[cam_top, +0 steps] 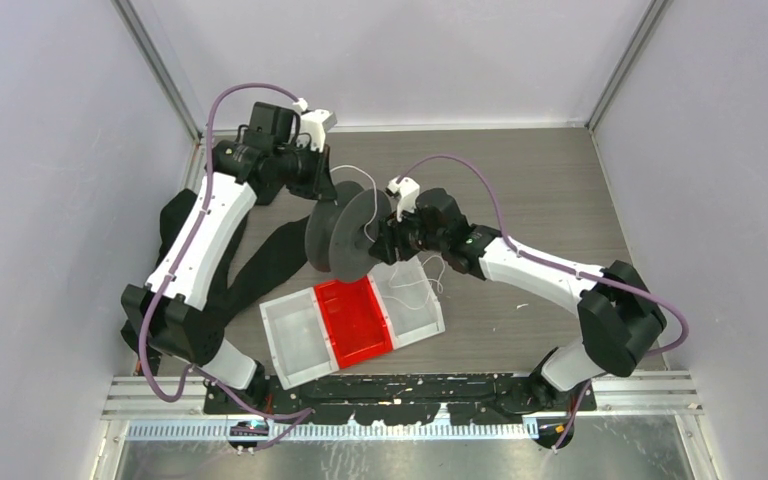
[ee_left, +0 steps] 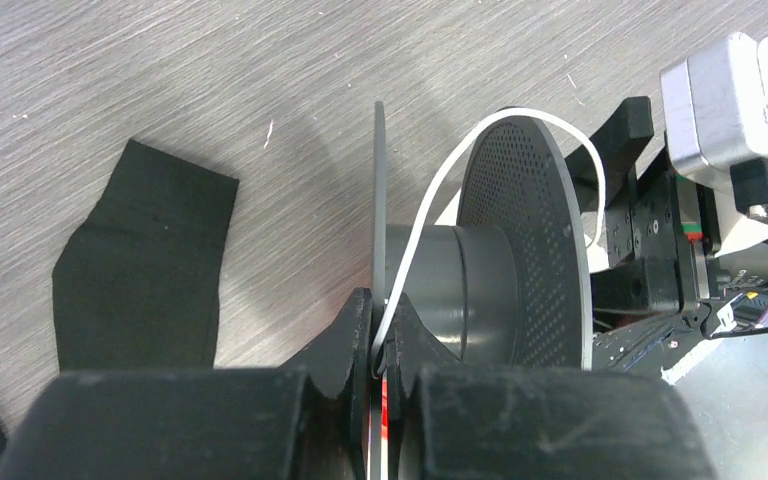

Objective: Wrap the cables

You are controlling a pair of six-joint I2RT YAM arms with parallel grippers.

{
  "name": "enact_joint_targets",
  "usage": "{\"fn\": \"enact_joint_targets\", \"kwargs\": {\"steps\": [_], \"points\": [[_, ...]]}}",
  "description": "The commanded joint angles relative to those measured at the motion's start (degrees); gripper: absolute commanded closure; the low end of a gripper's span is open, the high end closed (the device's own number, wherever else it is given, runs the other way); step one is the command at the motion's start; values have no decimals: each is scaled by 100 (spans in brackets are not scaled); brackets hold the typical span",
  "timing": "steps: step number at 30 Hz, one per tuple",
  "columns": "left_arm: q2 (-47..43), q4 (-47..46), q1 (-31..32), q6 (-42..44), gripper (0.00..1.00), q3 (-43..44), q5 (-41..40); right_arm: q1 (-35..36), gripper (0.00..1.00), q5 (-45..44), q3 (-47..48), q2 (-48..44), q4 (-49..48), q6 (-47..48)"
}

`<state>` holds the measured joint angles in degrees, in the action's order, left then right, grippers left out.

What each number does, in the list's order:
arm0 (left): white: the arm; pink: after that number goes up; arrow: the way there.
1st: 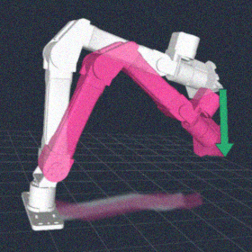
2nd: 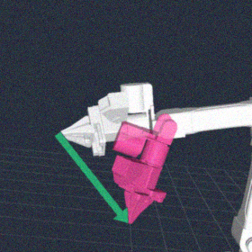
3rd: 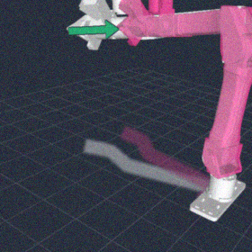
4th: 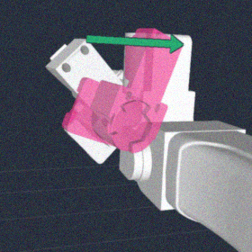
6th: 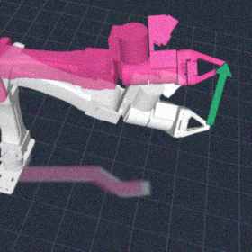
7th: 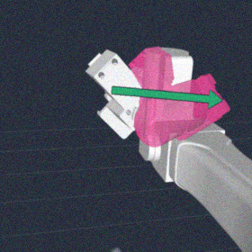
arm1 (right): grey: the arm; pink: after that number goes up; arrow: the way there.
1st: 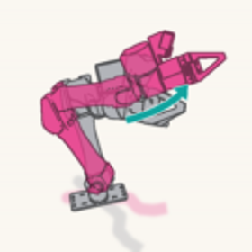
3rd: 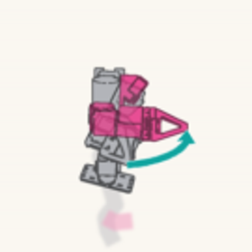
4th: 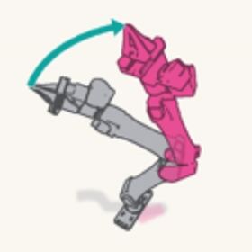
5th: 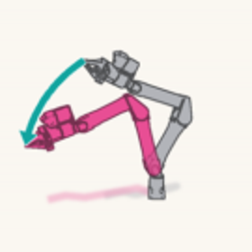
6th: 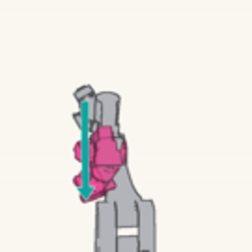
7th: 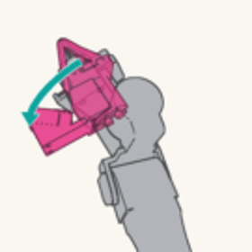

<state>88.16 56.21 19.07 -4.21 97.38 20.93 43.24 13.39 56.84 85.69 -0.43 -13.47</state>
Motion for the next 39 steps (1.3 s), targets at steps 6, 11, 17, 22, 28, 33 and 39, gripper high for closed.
{"fn": "enact_joint_targets", "kwargs": {"steps": [6, 11, 17, 22, 28, 33, 39], "points": [[-248, -216, -177, -67, 100, 189, 357, -47, 100, -921, 485, -138, 205, -375], [-333, -286, -244, -68, 100, -7, 480, -825, 100, -937, 546, -413, 298, -928], [-434, -329, -410, -63, 100, -28, 688, -1590, 100, -1151, 718, -218, 671, -1333], [-492, -444, -530, -146, 100, -35, 946, -1684, 100, -1122, 768, -82, 966, -1377], [-512, -759, -699, -452, 100, -83, 1331, -1679, 100, -1048, 606, -97, 1119, -1335], [-522, -1069, -744, -560, 100, -149, 1641, -1685, 100, -638, 425, -265, 961, -1379], [-910, -2748, -652, -653, 100, -1354, 1343, -1687, 100, -638, 456, -262, 879, -1452]]}}
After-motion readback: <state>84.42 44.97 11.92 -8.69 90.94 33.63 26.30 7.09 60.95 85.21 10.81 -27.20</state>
